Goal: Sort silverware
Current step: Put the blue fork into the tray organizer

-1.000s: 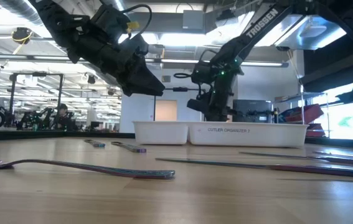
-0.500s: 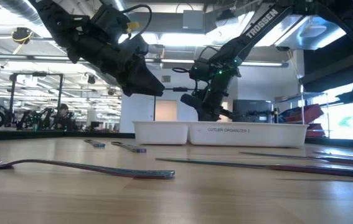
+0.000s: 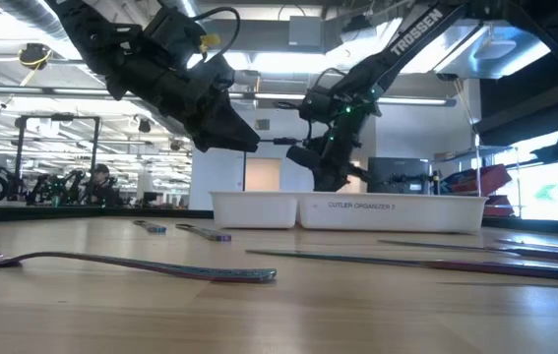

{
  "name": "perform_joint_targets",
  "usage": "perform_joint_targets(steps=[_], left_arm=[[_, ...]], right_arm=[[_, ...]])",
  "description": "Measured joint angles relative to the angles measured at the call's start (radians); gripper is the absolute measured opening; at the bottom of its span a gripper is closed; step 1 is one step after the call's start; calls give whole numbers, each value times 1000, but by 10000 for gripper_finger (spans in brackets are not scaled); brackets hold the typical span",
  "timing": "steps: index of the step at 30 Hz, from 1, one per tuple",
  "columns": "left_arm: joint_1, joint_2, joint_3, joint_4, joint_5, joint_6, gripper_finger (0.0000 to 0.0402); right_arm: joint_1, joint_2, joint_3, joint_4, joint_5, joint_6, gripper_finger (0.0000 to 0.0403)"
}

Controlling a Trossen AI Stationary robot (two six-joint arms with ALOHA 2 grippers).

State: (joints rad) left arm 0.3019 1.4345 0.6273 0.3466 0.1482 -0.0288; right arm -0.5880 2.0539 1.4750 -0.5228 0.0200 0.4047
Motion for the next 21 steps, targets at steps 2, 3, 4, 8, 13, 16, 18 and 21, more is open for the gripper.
perform_joint_targets(steps=[2, 3, 4, 8, 13, 16, 18, 21], left_arm=[[0, 0, 0, 0, 0, 1, 166], [0, 0, 0, 0, 0, 1, 166], [0, 0, 0, 0, 0, 2, 166], [0, 0, 0, 0, 0, 7, 166], [0, 0, 0, -4, -1, 3, 166], [0, 1, 0, -12, -3, 6, 166], [0, 1, 0, -13, -7, 6, 166], [0, 1, 0, -14, -9, 7, 166]], right_arm=[[0, 1, 1, -27, -1, -14, 0], [0, 9, 0, -40, 2, -17, 0], [0, 18, -1, -37, 7, -18, 0], [0, 53, 1, -10, 5, -17, 0], [1, 64, 2, 14, 11, -17, 0], [0, 66, 1, 39, -11, -17, 0], [0, 67, 0, 52, -25, -17, 0], [0, 69, 0, 71, -37, -17, 0]])
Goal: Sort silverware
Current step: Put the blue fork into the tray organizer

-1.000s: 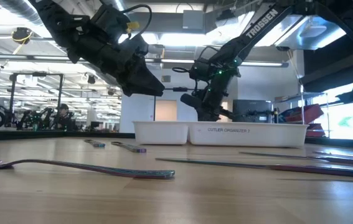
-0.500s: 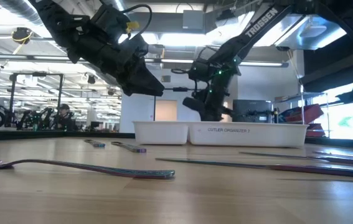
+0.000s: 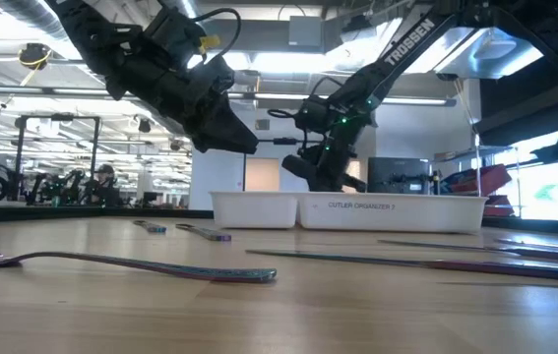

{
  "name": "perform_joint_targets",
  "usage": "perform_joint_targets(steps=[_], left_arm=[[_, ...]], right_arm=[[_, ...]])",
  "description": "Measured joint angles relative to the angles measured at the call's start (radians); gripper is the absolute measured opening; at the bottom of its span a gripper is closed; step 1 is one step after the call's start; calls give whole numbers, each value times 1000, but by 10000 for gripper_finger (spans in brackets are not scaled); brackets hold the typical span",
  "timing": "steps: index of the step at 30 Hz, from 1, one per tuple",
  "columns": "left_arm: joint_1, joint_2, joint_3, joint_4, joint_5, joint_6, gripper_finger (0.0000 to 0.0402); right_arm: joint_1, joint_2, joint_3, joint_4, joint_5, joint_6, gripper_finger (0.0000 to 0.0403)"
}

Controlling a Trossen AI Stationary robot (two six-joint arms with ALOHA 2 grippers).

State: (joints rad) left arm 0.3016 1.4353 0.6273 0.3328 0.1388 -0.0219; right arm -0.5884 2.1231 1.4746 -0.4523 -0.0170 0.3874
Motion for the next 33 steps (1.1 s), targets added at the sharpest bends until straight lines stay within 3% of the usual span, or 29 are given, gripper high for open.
perform_joint_targets(steps=[16, 20, 24, 29, 33], left_arm=[[0, 0, 0, -1, -31, 3, 166], [0, 0, 0, -14, -31, -1, 166], [-15, 0, 0, -51, -31, 9, 166], [-88, 0, 1, -191, 0, 126, 166], [-181, 0, 0, -286, -32, 184, 166]], right_arm=[[20, -41, -2, 90, -95, -21, 0], [57, -139, -1, 94, -15, -94, 0], [119, -242, -1, 88, 131, -204, 0], [252, -355, -4, 94, 301, -362, 0], [370, -461, -103, 237, 318, -461, 0]])
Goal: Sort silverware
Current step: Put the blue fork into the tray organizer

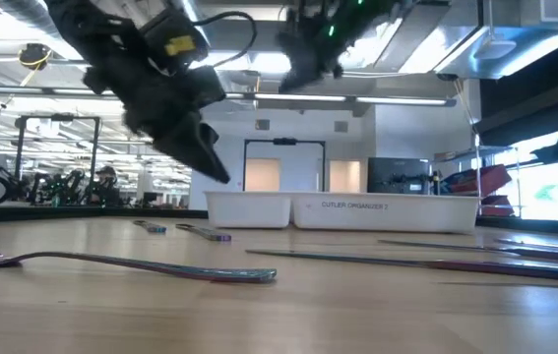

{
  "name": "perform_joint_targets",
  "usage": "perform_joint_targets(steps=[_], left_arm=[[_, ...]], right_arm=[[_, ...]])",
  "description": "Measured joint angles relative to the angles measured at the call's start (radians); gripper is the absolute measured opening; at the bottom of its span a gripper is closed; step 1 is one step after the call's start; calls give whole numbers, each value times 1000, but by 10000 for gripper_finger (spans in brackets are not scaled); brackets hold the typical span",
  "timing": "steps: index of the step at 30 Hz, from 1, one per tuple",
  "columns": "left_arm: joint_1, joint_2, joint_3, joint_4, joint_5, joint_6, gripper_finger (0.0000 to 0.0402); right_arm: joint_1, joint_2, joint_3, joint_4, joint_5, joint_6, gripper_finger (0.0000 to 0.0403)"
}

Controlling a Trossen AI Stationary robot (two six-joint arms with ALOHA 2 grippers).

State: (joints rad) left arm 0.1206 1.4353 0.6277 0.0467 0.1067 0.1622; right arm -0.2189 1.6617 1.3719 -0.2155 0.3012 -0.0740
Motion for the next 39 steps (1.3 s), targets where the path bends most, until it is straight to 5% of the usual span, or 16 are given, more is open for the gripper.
perform_joint_targets(steps=[7, 10, 16, 20, 27, 39], left_arm=[[-153, 0, 0, -6, -18, 257, 166], [-188, 0, 0, -5, -126, 365, 166], [-233, 0, 39, -1, -172, 141, 166], [-386, 0, 42, -43, -185, 160, 166], [-634, 20, 52, -8, -349, -183, 166], [-733, 319, 154, 129, -361, -388, 166]], right_arm=[[122, -240, -363, 359, -148, 22, 0], [161, -311, -480, 410, -184, 63, 0], [265, -374, -603, 322, -199, 175, 6], [367, -345, -661, 283, -118, 201, 25], [445, -297, -698, 341, 15, 204, 62], [441, -218, -698, 350, 100, 230, 72]])
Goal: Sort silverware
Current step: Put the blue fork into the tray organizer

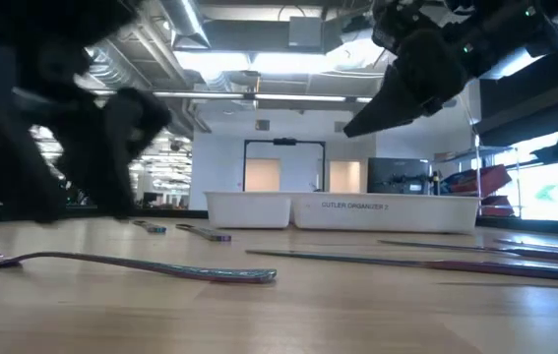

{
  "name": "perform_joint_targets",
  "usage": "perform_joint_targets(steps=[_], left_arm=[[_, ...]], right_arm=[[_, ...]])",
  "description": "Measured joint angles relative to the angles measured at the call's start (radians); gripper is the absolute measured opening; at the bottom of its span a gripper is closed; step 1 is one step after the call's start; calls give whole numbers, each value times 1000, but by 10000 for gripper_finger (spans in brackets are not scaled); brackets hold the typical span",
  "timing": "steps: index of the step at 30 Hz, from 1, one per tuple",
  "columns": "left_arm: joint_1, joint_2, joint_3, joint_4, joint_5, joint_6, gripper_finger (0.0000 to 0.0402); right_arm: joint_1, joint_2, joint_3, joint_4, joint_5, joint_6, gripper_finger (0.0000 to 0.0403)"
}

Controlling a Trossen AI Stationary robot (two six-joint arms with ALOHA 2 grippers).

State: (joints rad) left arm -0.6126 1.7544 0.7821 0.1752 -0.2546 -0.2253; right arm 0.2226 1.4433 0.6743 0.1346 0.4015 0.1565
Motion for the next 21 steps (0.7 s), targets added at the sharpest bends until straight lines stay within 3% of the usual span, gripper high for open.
perform_joint_targets(steps=[8, 12, 16, 21], left_arm=[[0, 54, 13, -12, 64, -54, 159], [-5, 43, 13, -27, 71, -62, 100], [10, 37, 12, -40, 77, -87, 21], [26, 36, 13, -50, 74, -104, 7]], right_arm=[[1, 2, 0, -7, 1, 39, 72], [1, 2, 0, -13, 20, 42, 72], [0, -32, 0, -91, 156, 103, 68], [0, -159, 0, -232, 320, 130, 40]])
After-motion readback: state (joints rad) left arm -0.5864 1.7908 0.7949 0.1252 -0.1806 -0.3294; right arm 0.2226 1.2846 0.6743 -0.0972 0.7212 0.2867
